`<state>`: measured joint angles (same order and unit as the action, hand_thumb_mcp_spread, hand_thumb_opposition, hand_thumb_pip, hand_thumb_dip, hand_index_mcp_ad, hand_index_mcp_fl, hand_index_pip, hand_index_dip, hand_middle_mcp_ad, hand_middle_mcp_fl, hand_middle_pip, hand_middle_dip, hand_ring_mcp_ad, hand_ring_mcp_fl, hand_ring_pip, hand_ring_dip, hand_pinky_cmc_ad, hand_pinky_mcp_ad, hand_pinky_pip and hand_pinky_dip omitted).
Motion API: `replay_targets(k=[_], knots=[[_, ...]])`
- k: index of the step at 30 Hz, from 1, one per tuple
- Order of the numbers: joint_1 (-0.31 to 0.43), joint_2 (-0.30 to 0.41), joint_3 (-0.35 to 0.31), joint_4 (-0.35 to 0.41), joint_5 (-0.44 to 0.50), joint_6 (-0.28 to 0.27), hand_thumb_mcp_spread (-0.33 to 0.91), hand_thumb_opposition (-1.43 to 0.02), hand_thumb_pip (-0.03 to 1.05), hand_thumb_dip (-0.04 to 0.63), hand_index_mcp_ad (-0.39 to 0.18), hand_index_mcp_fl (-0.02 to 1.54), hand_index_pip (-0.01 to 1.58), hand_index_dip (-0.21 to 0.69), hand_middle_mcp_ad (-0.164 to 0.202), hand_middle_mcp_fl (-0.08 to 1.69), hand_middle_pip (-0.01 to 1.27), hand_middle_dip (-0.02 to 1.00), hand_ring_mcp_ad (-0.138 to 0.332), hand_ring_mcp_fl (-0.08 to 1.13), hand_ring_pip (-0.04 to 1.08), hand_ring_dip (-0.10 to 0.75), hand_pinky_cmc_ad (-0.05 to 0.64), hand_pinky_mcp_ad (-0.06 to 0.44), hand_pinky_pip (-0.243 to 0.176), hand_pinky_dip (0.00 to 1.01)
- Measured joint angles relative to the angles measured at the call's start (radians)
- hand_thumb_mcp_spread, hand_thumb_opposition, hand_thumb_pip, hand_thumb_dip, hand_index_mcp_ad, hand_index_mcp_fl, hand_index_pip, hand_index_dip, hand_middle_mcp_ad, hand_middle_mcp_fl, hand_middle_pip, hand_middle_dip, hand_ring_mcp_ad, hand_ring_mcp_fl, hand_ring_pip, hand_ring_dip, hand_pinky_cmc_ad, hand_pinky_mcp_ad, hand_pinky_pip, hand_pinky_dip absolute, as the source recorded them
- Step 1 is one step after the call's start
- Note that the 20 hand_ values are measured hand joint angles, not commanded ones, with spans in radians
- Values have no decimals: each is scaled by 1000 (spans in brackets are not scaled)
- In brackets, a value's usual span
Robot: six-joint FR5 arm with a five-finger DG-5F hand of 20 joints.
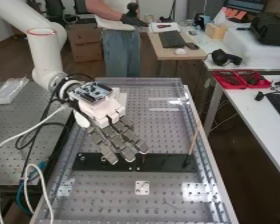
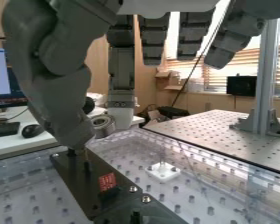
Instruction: Grab the bearing and place it in the white container
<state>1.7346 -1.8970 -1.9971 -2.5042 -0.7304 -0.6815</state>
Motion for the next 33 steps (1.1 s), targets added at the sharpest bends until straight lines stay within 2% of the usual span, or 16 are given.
replay_targets(k=[7, 15, 24, 33], knots=[[66, 98, -45, -17, -19, -35, 396, -845, 578, 346, -3, 304, 1426, 271, 63, 24, 110, 138, 147, 10, 75, 21, 346, 199, -91, 202], [198, 227, -98, -65, -1, -67, 396, -845, 578, 349, -7, 304, 1408, 271, 65, 23, 110, 138, 148, 10, 75, 21, 349, 195, -91, 201], [332, 296, -122, -181, 32, -21, 396, -845, 578, 346, -7, 307, 1408, 271, 63, 23, 110, 138, 147, 10, 75, 21, 353, 197, -93, 183], [405, 383, -200, -231, -99, 5, 396, -845, 578, 346, -7, 307, 1408, 271, 65, 23, 110, 138, 147, 10, 75, 21, 347, 199, -89, 183]])
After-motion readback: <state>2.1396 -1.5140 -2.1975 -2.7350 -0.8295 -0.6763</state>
